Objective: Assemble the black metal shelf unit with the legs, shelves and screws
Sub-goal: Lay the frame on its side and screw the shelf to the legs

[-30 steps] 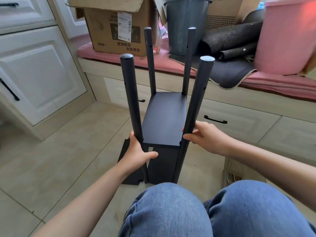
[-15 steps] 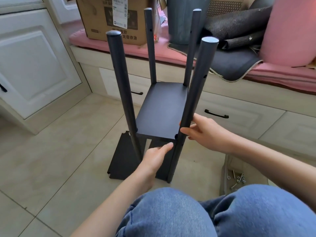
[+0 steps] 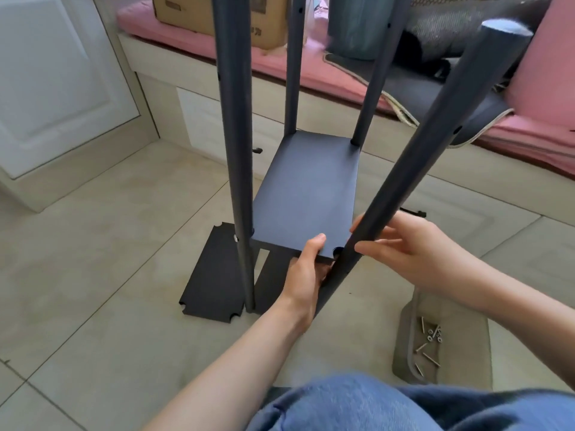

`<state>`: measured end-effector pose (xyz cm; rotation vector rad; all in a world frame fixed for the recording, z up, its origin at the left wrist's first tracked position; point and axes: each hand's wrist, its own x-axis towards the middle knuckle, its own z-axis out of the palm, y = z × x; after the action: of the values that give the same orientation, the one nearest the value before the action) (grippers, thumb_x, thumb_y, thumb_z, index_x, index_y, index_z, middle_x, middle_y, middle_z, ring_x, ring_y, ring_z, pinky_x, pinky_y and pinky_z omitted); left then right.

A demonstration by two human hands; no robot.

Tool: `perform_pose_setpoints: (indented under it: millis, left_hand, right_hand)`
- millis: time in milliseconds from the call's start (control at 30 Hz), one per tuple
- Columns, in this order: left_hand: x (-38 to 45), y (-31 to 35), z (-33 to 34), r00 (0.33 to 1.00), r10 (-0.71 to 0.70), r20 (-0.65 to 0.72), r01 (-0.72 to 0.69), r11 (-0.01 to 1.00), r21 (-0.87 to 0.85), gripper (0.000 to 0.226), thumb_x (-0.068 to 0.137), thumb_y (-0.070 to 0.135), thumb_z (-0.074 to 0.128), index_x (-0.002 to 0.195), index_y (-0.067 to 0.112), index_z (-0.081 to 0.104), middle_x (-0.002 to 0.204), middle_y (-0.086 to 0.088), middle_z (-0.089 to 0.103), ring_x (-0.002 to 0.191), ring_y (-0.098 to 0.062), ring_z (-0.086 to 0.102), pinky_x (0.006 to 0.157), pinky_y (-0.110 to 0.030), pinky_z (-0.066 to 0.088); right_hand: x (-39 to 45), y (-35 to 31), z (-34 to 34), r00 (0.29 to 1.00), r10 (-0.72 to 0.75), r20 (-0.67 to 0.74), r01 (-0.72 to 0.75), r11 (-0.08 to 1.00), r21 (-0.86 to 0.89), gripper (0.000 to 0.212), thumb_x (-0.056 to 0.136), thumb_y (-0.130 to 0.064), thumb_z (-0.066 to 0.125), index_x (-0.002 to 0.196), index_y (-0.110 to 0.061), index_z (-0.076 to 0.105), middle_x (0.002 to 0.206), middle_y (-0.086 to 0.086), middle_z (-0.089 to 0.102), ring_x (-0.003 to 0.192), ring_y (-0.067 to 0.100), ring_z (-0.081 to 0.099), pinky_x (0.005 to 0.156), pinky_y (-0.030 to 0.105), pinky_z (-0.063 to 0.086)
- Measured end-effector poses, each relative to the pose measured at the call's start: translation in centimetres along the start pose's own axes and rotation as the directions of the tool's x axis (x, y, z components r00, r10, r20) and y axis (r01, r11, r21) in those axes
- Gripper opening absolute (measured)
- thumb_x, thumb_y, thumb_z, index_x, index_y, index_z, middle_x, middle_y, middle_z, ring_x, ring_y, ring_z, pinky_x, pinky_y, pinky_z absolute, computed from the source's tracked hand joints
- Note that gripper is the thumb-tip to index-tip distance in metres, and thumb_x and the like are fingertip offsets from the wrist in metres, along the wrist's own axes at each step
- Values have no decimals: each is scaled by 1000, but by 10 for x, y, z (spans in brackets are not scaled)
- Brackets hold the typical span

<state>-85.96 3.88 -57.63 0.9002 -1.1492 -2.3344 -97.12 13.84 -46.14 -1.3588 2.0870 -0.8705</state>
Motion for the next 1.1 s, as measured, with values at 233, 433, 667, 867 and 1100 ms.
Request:
perform_pose_setpoints:
  millis: [233, 433, 667, 867, 1100]
  left_hand:
    - [9, -9, -10, 998, 54, 22, -55, 996, 75, 39, 103, 33, 45, 120, 6, 68, 109, -20, 74, 82, -20, 72, 66, -18, 54]
    - [6, -8, -8, 991, 131, -5, -130, 990, 58, 26, 105, 26, 50, 112, 11, 69, 98, -5, 76, 76, -27, 71, 78, -34, 58]
    - [9, -11, -4, 984, 176, -20, -175, 984, 45, 51, 88, 41, 53, 120, 3, 65, 107, -18, 73, 73, -24, 70, 69, -29, 56]
    - [14, -11, -3, 983, 182, 4, -182, 983, 32, 46, 92, 38, 55, 123, 6, 64, 111, -18, 73, 80, -26, 70, 77, -34, 59]
    - [16, -10, -10, 987, 140, 73, -148, 984, 105, 38, 101, 36, 50, 126, 10, 63, 112, -15, 72, 87, -24, 71, 81, -33, 58]
  right_hand:
    - [4, -5, 1, 1000, -16, 24, 18, 998, -64, 17, 89, -24, 67, 104, -30, 63, 97, -16, 73, 93, -2, 69, 90, 30, 55]
    - [4, -6, 3, 1000, -16, 10, 17, 996, -92, 17, 88, -24, 66, 104, -30, 62, 95, -26, 71, 92, -8, 67, 88, 26, 55]
    - [1, -7, 9, 1000, 2, -21, -5, 989, -151, 13, 92, -30, 58, 101, -34, 50, 94, -28, 69, 91, 7, 69, 86, 44, 55]
    - [5, -3, 6, 999, 34, 10, -32, 990, -139, 12, 97, -28, 55, 101, -33, 45, 94, -18, 72, 92, 17, 69, 85, 47, 55]
    - [6, 1, 2, 997, -19, 69, 26, 994, -108, 22, 99, -29, 51, 100, -47, 38, 102, -25, 67, 97, 15, 67, 87, 44, 55]
